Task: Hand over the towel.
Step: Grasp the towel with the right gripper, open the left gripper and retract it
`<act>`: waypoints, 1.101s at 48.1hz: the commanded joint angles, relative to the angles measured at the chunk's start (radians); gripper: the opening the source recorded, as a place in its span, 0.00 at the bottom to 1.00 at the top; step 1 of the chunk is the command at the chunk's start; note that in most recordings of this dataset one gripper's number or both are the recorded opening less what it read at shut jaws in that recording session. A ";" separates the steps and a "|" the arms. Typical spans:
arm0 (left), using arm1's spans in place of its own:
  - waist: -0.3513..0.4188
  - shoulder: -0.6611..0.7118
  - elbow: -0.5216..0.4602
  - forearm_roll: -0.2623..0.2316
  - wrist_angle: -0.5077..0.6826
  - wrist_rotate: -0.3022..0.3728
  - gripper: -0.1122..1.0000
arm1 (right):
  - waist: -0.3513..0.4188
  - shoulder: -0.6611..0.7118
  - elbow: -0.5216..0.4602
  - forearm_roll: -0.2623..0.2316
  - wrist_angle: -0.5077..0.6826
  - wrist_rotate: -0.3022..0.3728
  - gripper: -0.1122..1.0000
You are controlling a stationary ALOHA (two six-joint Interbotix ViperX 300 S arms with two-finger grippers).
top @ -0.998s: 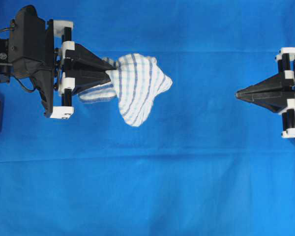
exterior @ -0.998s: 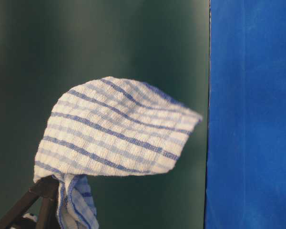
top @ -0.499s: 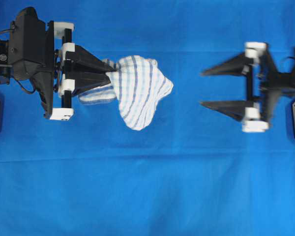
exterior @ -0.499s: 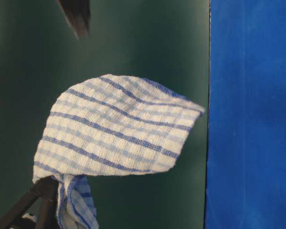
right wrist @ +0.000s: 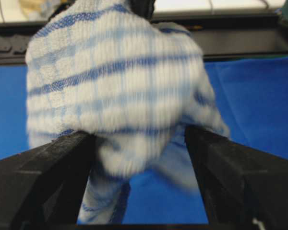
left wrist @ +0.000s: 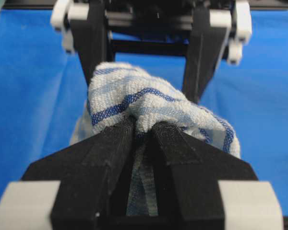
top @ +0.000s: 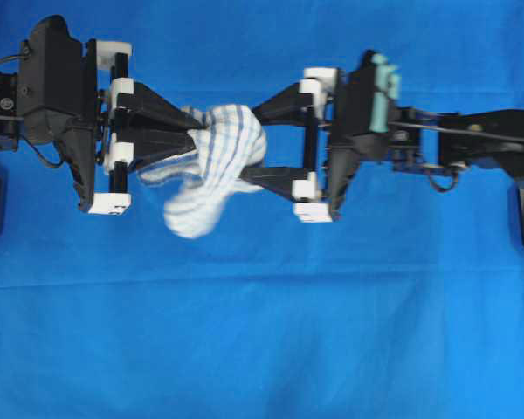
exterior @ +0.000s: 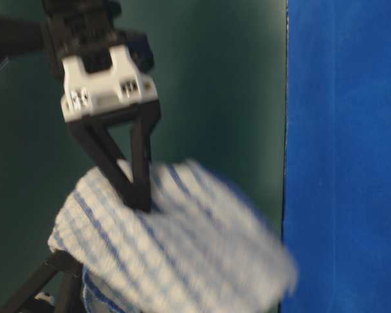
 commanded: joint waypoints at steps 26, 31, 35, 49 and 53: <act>-0.015 -0.009 0.000 0.000 -0.011 0.005 0.17 | 0.002 0.014 -0.064 0.000 0.017 -0.005 0.23; -0.015 -0.011 0.003 0.000 -0.026 0.006 0.17 | 0.003 0.012 -0.064 0.000 0.017 -0.005 0.20; -0.015 -0.017 0.005 0.000 -0.035 0.006 0.17 | 0.002 0.012 -0.064 0.000 0.021 -0.005 0.20; -0.015 -0.038 0.018 0.000 -0.041 0.003 0.22 | 0.003 -0.049 -0.028 0.000 0.049 -0.002 0.20; -0.015 -0.067 0.035 0.000 -0.049 -0.002 0.44 | 0.003 -0.089 0.003 0.000 0.054 0.000 0.20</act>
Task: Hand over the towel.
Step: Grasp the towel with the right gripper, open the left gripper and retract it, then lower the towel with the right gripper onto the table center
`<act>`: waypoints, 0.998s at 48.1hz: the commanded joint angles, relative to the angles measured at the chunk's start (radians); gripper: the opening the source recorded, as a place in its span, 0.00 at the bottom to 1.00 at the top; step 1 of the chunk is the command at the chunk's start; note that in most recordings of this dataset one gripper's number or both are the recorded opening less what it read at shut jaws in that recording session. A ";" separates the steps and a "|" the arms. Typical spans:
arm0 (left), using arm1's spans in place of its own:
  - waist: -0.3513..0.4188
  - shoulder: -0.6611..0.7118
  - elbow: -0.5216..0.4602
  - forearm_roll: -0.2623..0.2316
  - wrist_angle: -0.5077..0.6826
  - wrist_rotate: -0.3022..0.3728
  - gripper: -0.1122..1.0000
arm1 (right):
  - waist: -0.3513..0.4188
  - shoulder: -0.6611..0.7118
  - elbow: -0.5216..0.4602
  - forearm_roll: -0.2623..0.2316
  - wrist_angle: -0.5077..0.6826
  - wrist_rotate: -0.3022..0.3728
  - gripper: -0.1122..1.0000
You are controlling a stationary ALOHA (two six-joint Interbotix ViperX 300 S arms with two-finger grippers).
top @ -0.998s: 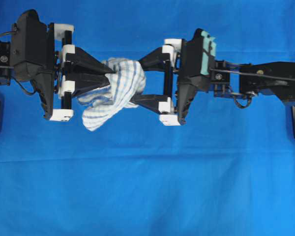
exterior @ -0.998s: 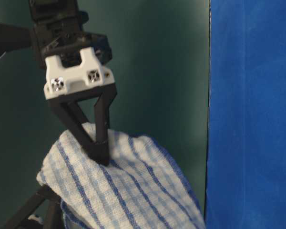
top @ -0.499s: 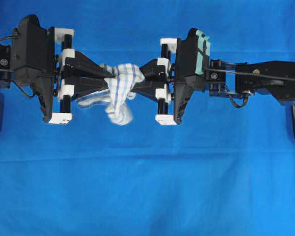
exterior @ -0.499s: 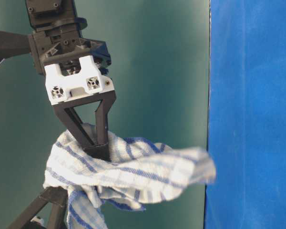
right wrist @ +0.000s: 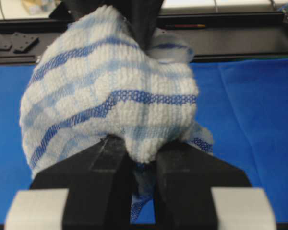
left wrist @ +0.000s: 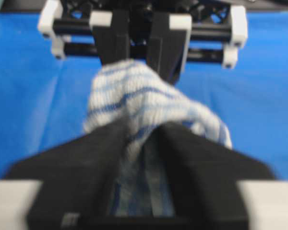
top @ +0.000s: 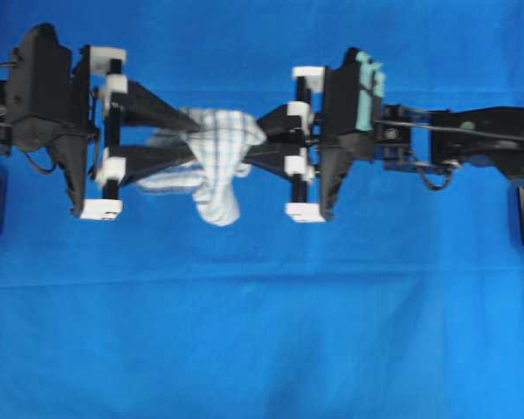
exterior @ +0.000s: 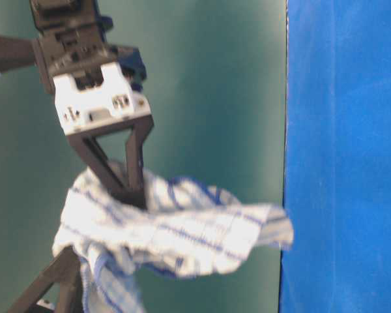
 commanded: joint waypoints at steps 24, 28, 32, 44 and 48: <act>-0.003 -0.298 0.140 0.000 -0.026 -0.008 0.89 | 0.003 -0.402 0.258 0.005 0.055 0.003 0.20; -0.003 -0.316 0.152 0.000 -0.028 -0.008 0.89 | 0.003 -0.430 0.272 0.005 0.071 0.003 0.20; -0.003 -0.325 0.155 0.000 -0.029 -0.008 0.89 | 0.003 -0.434 0.272 0.005 0.078 0.003 0.20; -0.003 -0.314 0.155 0.000 -0.035 -0.008 0.89 | -0.014 -0.313 0.212 0.005 0.101 0.002 0.20; -0.003 -0.316 0.155 0.000 -0.034 -0.009 0.89 | -0.023 -0.245 0.167 0.005 0.150 0.002 0.20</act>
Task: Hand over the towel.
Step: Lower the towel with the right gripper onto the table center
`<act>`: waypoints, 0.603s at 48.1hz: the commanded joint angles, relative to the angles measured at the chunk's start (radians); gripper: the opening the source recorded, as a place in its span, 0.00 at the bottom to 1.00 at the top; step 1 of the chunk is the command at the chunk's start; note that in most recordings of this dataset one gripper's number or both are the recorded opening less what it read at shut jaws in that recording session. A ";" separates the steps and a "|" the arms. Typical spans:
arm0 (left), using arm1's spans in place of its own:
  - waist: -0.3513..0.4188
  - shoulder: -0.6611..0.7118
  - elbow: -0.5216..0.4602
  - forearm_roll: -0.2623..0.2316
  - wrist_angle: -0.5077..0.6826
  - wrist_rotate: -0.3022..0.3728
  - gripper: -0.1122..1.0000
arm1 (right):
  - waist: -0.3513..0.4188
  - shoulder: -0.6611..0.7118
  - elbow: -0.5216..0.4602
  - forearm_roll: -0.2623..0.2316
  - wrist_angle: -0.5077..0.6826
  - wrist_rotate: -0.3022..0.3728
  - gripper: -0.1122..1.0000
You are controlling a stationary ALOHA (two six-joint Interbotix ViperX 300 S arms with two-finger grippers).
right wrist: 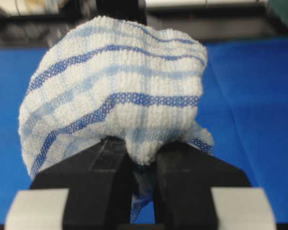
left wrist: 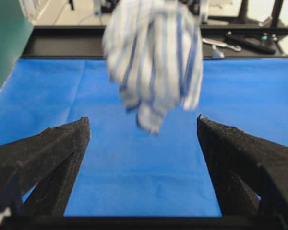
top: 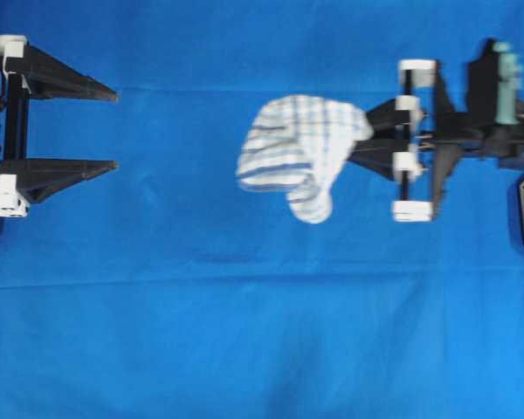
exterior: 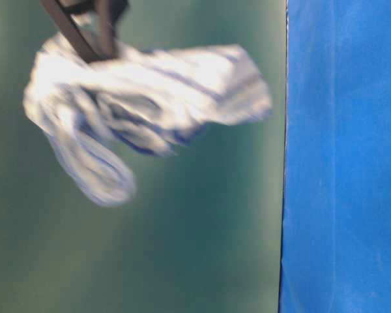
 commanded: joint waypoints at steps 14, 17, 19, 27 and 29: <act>-0.003 0.000 -0.009 0.000 -0.011 -0.002 0.89 | -0.031 0.313 -0.252 0.002 0.264 -0.002 0.20; -0.002 0.000 -0.008 0.000 -0.011 -0.002 0.89 | -0.037 0.365 -0.276 0.002 0.291 -0.002 0.20; -0.002 0.000 -0.008 0.000 -0.011 -0.002 0.89 | -0.038 0.400 -0.288 0.000 0.302 -0.002 0.20; -0.002 0.000 -0.005 0.000 -0.011 -0.002 0.89 | -0.041 0.520 -0.314 0.002 0.302 0.000 0.20; -0.002 0.000 -0.005 0.000 -0.011 -0.002 0.89 | -0.044 0.525 -0.304 0.002 0.293 0.002 0.20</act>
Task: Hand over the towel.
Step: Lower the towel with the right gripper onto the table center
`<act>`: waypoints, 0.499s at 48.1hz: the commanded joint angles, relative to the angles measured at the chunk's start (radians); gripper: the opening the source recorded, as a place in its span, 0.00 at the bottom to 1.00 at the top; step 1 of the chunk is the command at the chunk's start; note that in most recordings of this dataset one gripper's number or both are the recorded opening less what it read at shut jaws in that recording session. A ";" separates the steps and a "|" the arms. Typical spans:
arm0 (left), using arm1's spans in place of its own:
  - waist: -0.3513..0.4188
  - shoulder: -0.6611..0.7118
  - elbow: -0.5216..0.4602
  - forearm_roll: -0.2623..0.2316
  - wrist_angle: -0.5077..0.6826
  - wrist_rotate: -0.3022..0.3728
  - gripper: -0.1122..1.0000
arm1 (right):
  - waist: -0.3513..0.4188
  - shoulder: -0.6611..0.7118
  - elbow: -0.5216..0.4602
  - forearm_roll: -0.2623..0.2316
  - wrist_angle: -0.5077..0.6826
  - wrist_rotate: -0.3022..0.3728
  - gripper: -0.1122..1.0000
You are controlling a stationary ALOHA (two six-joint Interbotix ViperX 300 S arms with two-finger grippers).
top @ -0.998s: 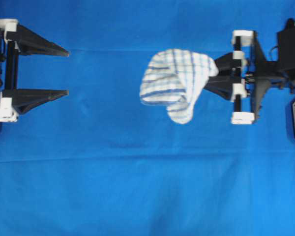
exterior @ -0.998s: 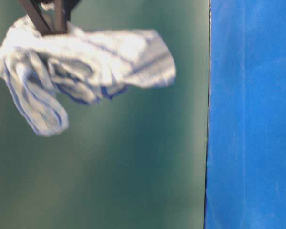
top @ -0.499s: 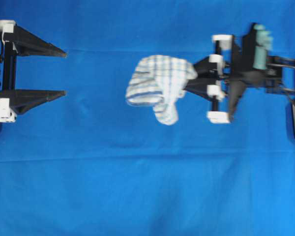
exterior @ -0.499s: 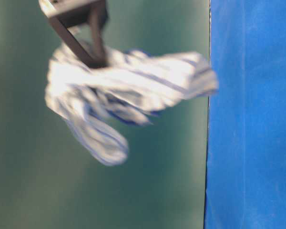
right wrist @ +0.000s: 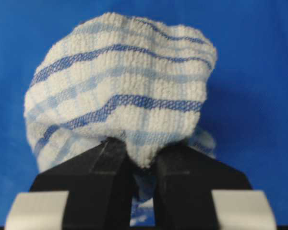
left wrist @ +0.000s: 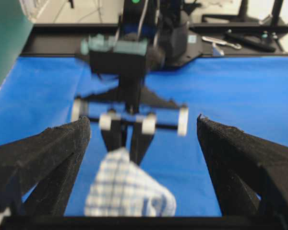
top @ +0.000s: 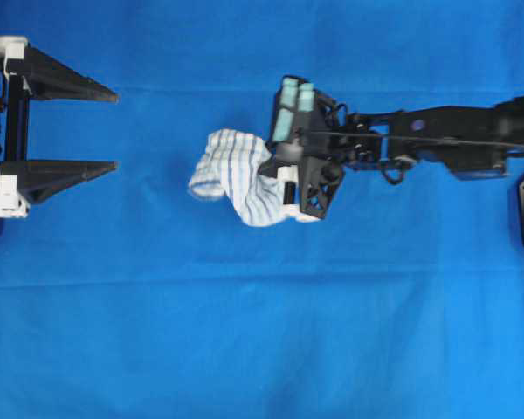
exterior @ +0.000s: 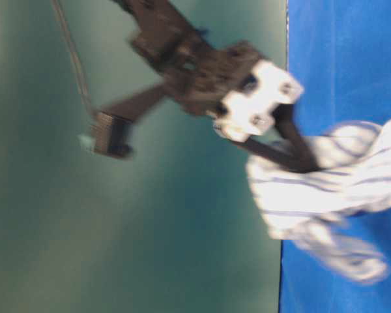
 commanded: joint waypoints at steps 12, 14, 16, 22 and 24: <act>-0.002 0.003 -0.008 0.000 -0.012 -0.002 0.89 | -0.003 -0.009 0.009 0.003 0.000 0.005 0.20; -0.002 0.003 -0.008 0.000 -0.011 -0.002 0.89 | -0.002 -0.009 0.011 0.003 0.009 0.003 0.20; -0.002 0.003 -0.008 0.000 -0.012 -0.002 0.89 | 0.000 -0.011 0.012 0.003 0.017 0.003 0.20; -0.002 0.003 -0.006 0.000 -0.012 0.000 0.89 | 0.005 -0.011 0.012 0.003 0.020 0.003 0.20; -0.002 0.003 -0.006 0.000 -0.012 0.000 0.89 | 0.005 -0.011 0.012 0.003 0.017 0.003 0.20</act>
